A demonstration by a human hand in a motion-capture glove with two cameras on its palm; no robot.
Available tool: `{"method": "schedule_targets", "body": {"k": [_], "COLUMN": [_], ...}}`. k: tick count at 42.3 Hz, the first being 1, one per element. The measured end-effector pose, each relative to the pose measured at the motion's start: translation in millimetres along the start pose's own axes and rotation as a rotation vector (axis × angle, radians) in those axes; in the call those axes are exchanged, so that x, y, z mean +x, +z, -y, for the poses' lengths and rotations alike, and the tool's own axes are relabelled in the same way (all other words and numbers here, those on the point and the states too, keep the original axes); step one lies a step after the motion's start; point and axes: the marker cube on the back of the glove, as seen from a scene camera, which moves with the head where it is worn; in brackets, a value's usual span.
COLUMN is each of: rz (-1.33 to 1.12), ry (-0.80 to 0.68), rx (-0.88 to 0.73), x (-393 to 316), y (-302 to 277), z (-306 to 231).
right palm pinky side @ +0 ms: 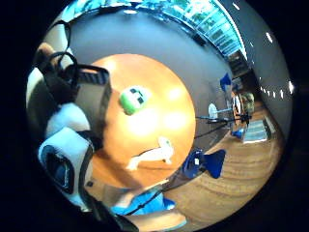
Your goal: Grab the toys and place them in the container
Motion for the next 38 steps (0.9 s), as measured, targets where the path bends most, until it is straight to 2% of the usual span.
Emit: {"method": "schedule_targets", "body": {"k": [3,7,10,19,23,27,32,38], "rz": [0.049,0.128,0.09,0.09,0.065,0.039,0.028,-0.024], "ry": [0.004,-0.179,-0.164,-0.17,-0.156,-0.192,-0.157,-0.231], "rx": [0.001,0.007,-0.013,-0.301,-0.372,-0.356,-0.307,-0.249], "x": [-22,-23,-31,-39,-33,-24,-12,6], "y": [9,18,29,70,74,67,50,22], "z": [0,-11,-11,-18,-20,-22,-24,-38]}}
